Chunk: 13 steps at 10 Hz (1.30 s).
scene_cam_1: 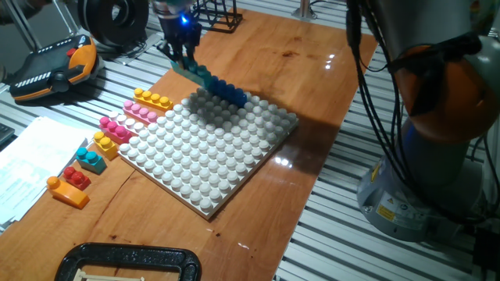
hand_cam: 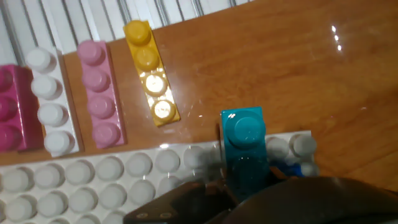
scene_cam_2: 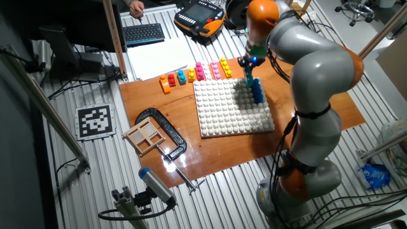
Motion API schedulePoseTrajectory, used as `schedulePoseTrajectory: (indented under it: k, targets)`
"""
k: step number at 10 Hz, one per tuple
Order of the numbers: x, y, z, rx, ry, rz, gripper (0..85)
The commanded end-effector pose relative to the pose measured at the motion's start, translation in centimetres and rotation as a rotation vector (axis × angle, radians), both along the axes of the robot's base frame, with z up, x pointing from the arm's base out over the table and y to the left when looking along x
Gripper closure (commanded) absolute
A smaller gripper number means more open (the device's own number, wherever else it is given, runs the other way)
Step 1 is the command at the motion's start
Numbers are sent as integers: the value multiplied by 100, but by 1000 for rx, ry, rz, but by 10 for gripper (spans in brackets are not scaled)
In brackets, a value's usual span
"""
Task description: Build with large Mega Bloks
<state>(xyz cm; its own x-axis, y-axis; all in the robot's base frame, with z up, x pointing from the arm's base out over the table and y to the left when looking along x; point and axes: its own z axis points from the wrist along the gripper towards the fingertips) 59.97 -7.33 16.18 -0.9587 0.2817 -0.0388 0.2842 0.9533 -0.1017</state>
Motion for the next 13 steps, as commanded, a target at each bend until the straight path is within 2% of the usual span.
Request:
schedulePoseTrajectory:
  k: [1,3,6,7,12,13]
  targets:
    - [-50,3,-48,3,-8,-4,850]
    - [-141,44,-177,-1,-32,-26,850]
    - [-188,44,-244,12,-33,-35,850]
    - [-212,41,-293,26,-41,-37,850]
    - [-206,39,-324,30,-33,-41,850]
    - [-206,39,-324,39,-14,-40,850]
